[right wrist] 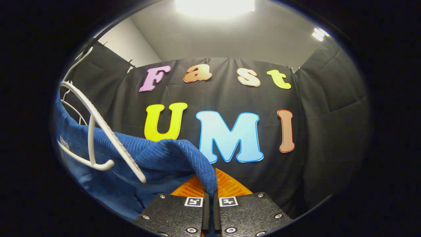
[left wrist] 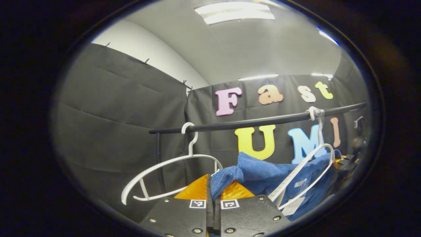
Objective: Grasp the clothes on the hanger with both hands and then place them into the laundry hamper below.
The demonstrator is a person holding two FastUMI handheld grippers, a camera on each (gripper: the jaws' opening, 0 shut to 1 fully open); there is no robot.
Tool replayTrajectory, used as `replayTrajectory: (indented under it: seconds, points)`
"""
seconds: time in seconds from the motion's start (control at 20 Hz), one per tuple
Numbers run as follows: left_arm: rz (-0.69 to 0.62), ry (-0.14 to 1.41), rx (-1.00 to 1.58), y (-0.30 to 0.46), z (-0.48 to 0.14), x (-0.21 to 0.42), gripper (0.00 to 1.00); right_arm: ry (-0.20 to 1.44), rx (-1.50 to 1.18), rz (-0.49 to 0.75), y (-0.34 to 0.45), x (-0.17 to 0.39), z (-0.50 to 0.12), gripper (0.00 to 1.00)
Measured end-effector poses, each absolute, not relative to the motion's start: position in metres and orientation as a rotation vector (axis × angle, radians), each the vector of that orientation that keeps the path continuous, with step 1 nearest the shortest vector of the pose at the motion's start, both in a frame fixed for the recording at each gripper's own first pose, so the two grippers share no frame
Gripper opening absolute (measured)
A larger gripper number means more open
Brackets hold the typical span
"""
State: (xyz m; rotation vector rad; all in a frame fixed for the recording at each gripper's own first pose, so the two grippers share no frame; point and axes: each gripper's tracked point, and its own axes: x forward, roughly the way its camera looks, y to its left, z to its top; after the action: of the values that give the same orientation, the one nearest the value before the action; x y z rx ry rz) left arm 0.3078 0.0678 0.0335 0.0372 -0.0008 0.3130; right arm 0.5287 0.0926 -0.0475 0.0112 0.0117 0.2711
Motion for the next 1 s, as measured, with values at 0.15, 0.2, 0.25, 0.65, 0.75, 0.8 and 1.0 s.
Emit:
replayTrajectory:
  seconds: [0.15, 0.2, 0.25, 0.65, 0.75, 0.8, 1.0]
  points:
    - [0.316, 0.023, 0.003, 0.070, 0.016, 0.302, 0.01, 0.039, 0.006, 0.288, 0.094, 0.532, -0.058, 0.04]
    - [0.318, 0.032, -0.009, 0.071, 0.011, 0.300, 0.01, 0.046, -0.001, 0.296, 0.095, 0.533, -0.061, 0.04]
    - [0.319, 0.038, -0.024, 0.071, 0.006, 0.297, 0.01, 0.053, -0.008, 0.303, 0.094, 0.531, -0.064, 0.04]
    - [0.317, 0.081, -0.073, 0.083, -0.025, 0.275, 0.01, 0.096, -0.048, 0.333, 0.092, 0.512, -0.084, 0.04]
    - [0.312, 0.087, -0.079, 0.084, -0.030, 0.266, 0.01, 0.110, -0.051, 0.331, 0.090, 0.499, -0.089, 0.04]
    - [0.306, 0.091, -0.084, 0.083, -0.033, 0.263, 0.01, 0.119, -0.047, 0.326, 0.087, 0.493, -0.089, 0.04]
    - [0.262, 0.105, -0.089, 0.075, -0.041, 0.250, 0.01, 0.124, -0.038, 0.312, 0.082, 0.457, -0.082, 0.04]
